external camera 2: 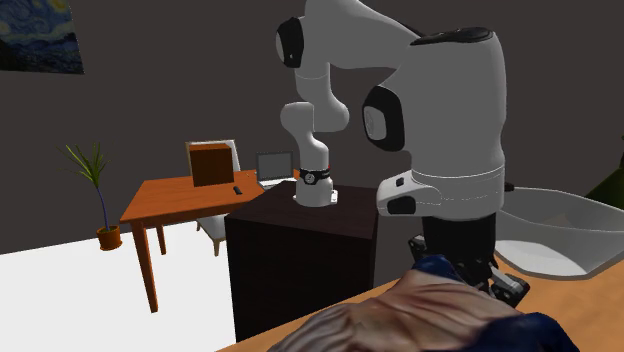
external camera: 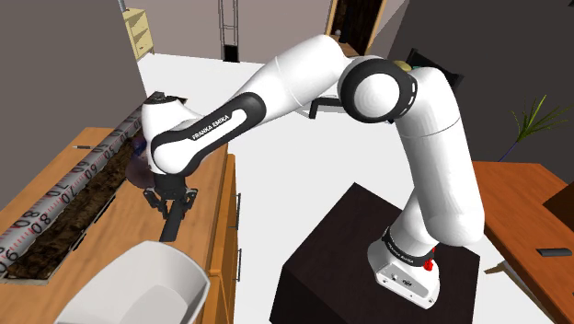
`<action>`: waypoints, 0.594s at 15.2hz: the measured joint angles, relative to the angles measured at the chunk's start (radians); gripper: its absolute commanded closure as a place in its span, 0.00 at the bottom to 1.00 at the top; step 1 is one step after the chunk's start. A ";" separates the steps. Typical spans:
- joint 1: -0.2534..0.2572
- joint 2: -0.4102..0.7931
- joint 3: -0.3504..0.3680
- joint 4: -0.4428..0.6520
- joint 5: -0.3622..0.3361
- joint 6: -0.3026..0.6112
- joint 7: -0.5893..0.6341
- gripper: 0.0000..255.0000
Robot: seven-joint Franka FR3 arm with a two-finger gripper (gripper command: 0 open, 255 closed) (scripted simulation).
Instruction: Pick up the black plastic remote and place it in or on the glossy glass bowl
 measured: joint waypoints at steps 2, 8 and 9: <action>0.004 0.005 -0.001 0.010 -0.002 -0.009 0.004 1.00; 0.000 -0.030 0.006 0.022 0.006 -0.060 0.010 1.00; -0.002 -0.037 0.007 0.026 0.007 -0.070 0.010 1.00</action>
